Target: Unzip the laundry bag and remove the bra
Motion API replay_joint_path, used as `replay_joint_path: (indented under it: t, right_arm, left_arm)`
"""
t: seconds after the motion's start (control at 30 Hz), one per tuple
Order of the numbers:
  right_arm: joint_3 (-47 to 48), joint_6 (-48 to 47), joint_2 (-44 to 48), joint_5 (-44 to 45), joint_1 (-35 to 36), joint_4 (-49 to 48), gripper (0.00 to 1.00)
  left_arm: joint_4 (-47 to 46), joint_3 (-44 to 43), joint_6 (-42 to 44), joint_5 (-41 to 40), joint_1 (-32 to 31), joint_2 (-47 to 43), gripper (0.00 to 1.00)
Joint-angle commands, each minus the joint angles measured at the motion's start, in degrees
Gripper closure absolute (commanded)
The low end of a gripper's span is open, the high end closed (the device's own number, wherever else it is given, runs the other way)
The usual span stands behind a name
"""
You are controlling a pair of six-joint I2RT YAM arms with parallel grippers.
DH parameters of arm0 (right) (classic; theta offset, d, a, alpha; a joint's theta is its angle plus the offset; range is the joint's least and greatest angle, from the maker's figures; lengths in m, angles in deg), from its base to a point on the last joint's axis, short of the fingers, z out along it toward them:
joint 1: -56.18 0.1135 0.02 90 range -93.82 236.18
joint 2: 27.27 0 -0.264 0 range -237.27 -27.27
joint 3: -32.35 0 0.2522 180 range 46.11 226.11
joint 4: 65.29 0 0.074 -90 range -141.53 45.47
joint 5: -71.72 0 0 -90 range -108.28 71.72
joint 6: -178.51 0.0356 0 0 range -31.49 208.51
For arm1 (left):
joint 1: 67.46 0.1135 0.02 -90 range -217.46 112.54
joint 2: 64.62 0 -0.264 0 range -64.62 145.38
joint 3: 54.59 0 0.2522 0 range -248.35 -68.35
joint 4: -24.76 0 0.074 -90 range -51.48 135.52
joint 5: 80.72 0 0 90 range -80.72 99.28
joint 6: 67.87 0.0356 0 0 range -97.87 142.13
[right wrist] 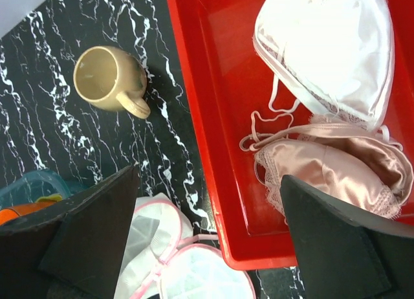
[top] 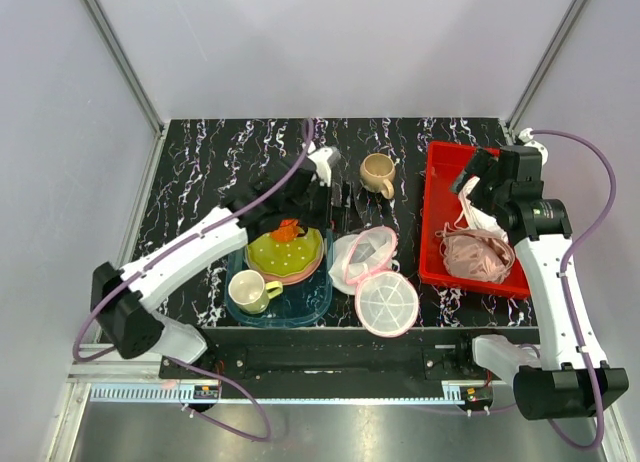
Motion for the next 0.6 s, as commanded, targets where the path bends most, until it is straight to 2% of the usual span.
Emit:
replay_joint_path:
  t: [0.0,0.23,0.57]
  right_arm:
    - [-1.54,-0.59,2.47,-0.74,0.0,0.8,0.0]
    - [-4.44,0.11,3.35,-0.74,0.0,-0.42,0.0]
    - [-6.91,0.73,4.67,-2.41,0.0,-1.75,0.0]
  left_arm:
    - [1.35,-5.62,5.57,-5.39,0.78,-8.58,0.01]
    - [2.67,-3.51,7.16,-15.49,3.67,-17.73,0.01]
    - [4.96,0.88,6.28,-16.64,5.62,-22.4,0.01]
